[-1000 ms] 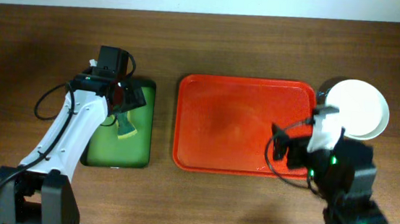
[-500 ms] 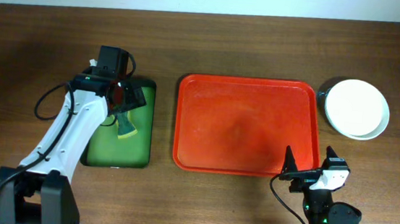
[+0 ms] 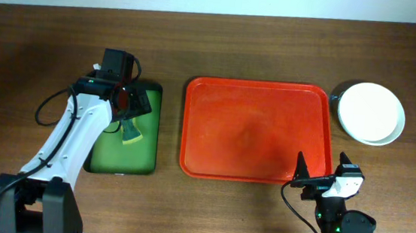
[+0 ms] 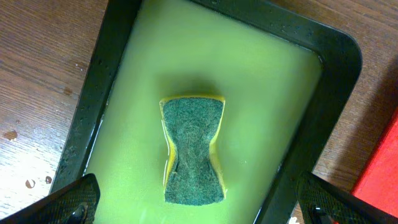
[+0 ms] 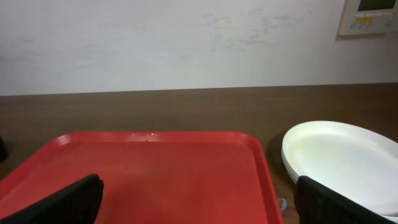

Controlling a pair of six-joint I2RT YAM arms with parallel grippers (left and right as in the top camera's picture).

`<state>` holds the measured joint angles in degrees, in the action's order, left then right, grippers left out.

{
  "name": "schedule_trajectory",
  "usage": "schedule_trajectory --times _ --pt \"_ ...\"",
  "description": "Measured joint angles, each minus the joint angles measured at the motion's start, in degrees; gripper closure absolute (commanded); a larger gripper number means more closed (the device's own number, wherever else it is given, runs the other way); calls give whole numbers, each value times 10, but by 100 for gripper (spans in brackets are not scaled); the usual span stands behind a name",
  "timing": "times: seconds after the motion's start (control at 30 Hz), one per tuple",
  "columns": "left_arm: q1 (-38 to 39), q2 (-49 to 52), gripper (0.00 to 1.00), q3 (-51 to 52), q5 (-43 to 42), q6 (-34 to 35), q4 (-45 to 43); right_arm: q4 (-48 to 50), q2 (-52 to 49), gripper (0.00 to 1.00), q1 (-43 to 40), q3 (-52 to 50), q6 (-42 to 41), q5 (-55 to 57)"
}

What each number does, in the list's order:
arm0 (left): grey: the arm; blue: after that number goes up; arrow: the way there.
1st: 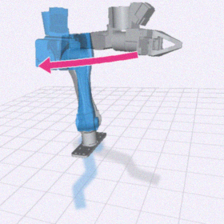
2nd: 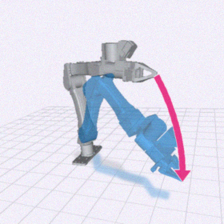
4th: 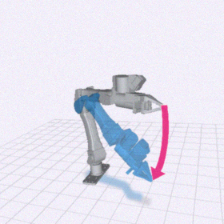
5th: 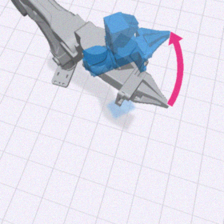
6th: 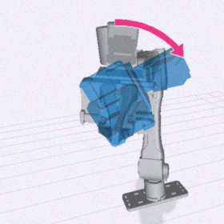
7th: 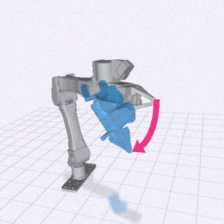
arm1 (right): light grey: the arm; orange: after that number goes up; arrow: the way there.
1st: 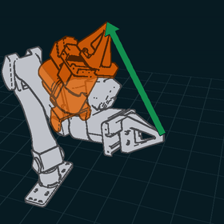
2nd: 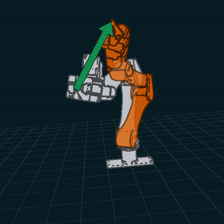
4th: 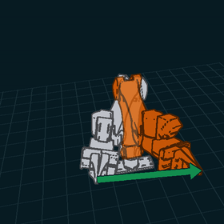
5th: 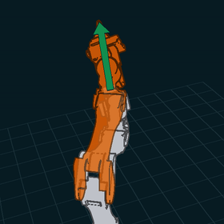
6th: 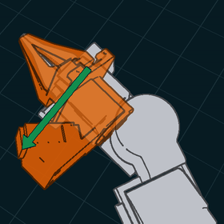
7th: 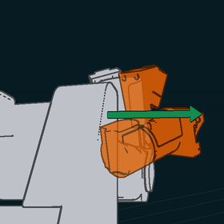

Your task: Clean dirty plates on tray and stack at the side

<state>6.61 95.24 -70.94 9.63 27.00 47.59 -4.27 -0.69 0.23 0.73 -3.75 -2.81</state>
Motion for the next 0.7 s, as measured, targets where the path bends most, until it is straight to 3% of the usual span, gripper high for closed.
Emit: schedule_trajectory --times 0.1,0.2,0.27,0.37,0.43,0.7 --pt "0 -9 1 12 0 -14 -17 0 0 2 0 0 -1 0" --pt "0 -135 1 137 2 -64 -157 0 0 1 0 0 0 0" --pt "0 -374 1 350 3 -87 -325 0 0 1 -1 0 -1 0" --pt "0 -764 1 593 -2 -123 -402 -1 1 2 -1 1 0 2" --pt "0 -876 1 656 -28 -177 -440 0 0 2 -1 1 -1 2" --pt "-6 -921 1 700 -85 -309 -426 0 0 1 -1 1 0 2"
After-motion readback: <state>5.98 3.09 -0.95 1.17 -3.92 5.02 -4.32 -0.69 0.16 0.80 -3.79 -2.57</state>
